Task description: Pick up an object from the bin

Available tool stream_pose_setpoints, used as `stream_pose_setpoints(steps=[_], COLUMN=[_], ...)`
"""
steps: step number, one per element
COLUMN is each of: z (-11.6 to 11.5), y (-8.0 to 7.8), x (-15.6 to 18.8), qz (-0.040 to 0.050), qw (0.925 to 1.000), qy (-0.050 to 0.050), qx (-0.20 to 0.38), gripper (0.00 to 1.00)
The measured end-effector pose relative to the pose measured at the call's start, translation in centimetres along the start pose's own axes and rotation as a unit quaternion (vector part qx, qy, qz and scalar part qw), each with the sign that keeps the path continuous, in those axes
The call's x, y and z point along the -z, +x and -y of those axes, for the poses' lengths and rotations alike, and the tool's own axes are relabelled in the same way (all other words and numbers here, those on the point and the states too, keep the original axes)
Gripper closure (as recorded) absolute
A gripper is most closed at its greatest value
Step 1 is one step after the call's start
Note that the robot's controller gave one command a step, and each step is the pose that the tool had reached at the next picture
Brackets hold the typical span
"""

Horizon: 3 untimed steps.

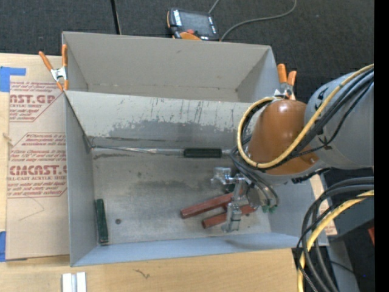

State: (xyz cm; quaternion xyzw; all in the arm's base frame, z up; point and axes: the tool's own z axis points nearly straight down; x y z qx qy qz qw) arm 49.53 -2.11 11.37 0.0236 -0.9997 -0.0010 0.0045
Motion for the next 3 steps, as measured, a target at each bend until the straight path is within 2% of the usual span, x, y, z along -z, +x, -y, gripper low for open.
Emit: stream_pose_setpoints(steps=[1, 2, 3], z=[-1.7, -1.7, -2.8], y=[-2.5, -2.5, 0.4], x=[-4.5, -4.2, 9.7], qz=[0.0033, 0.0050, 0.0080], qw=[0.9974, 0.9974, 0.9867], qy=[0.001, 0.001, 0.002], qx=[0.072, 0.072, 0.162], gripper=[0.00, 1.00, 1.00])
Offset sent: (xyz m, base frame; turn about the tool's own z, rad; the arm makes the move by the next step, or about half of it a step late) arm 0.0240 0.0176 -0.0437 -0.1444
